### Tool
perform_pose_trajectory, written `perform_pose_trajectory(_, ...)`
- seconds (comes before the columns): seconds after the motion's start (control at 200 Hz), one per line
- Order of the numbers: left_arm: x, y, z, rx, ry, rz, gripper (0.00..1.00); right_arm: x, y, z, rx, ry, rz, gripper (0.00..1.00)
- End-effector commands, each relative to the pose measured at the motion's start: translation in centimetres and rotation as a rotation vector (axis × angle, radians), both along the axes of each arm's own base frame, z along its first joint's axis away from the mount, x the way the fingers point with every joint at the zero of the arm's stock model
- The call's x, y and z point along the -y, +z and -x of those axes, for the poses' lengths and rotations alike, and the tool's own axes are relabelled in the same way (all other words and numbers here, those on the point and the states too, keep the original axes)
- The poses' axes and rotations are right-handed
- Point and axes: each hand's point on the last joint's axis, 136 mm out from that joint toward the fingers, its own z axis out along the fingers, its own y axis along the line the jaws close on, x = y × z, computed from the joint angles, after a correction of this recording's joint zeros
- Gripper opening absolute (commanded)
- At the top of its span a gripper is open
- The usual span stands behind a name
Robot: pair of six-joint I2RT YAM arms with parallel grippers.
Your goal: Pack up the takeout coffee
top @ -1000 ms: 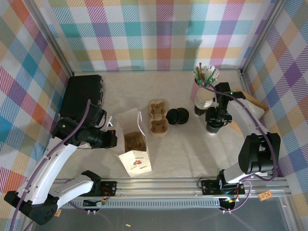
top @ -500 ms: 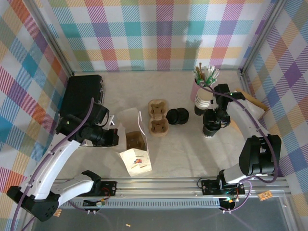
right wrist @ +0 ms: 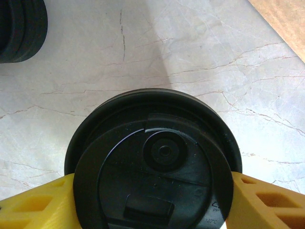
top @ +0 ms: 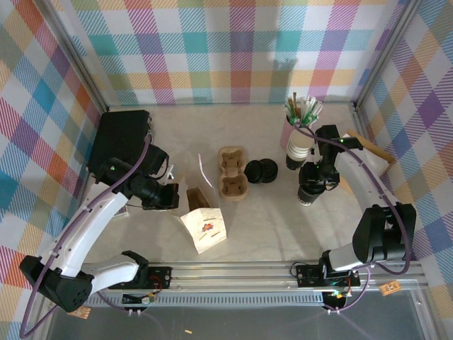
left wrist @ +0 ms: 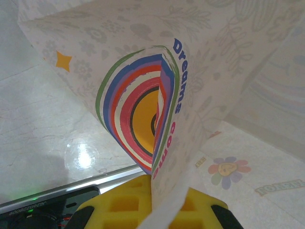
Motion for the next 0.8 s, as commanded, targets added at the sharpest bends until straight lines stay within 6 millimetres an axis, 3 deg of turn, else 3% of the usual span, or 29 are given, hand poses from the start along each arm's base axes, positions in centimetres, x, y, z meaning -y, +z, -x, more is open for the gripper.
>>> perform_pose_trajectory(0.0, -0.9, -0.3, 0.5, -0.025, 0.032, -0.033, 0.0, -0.3, 0.5, 1.1, -0.004, 0.0, -0.018, 0.53)
perform_pose_trajectory(0.275, -0.6, 0.3, 1.1, -0.034, 0.021, -0.007, 0.0, -0.6, 0.5, 0.8, -0.002, 0.005, -0.033, 0.53)
perform_pose_trajectory(0.795, 0.4, 0.1, -0.6, -0.04, 0.014, -0.004, 0.0, -0.5, 1.5, 0.7, 0.016, -0.011, -0.032, 0.53)
